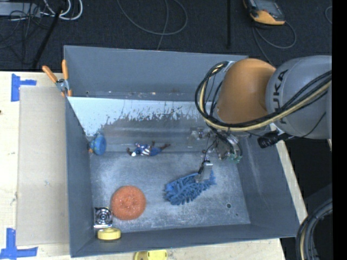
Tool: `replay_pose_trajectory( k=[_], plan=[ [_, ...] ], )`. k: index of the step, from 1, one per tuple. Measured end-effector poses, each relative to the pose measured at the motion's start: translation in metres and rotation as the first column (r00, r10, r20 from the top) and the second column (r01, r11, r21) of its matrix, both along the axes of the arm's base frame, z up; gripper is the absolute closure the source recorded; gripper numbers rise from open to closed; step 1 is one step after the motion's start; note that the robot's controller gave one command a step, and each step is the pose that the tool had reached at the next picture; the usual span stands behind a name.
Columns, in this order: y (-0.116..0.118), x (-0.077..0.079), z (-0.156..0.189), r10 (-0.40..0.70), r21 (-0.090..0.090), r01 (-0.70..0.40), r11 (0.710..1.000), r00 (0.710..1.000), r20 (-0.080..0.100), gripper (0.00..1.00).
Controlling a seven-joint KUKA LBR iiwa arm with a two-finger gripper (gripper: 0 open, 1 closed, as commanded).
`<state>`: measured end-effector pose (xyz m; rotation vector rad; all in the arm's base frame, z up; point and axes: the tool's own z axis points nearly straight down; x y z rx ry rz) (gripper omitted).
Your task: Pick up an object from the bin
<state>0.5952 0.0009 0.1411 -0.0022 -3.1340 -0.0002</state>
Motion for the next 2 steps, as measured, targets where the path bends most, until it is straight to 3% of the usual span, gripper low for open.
replay_pose_trajectory(
  k=[1, 2],
  plan=[
    [0.0, 0.002, 0.004, 0.0, 0.0, 0.0, 1.0, 1.0, 0.007, 0.0],
    [0.006, -0.012, -0.014, 0.051, -0.001, -0.051, 0.999, 0.999, 0.018, 0.0]
  ],
)
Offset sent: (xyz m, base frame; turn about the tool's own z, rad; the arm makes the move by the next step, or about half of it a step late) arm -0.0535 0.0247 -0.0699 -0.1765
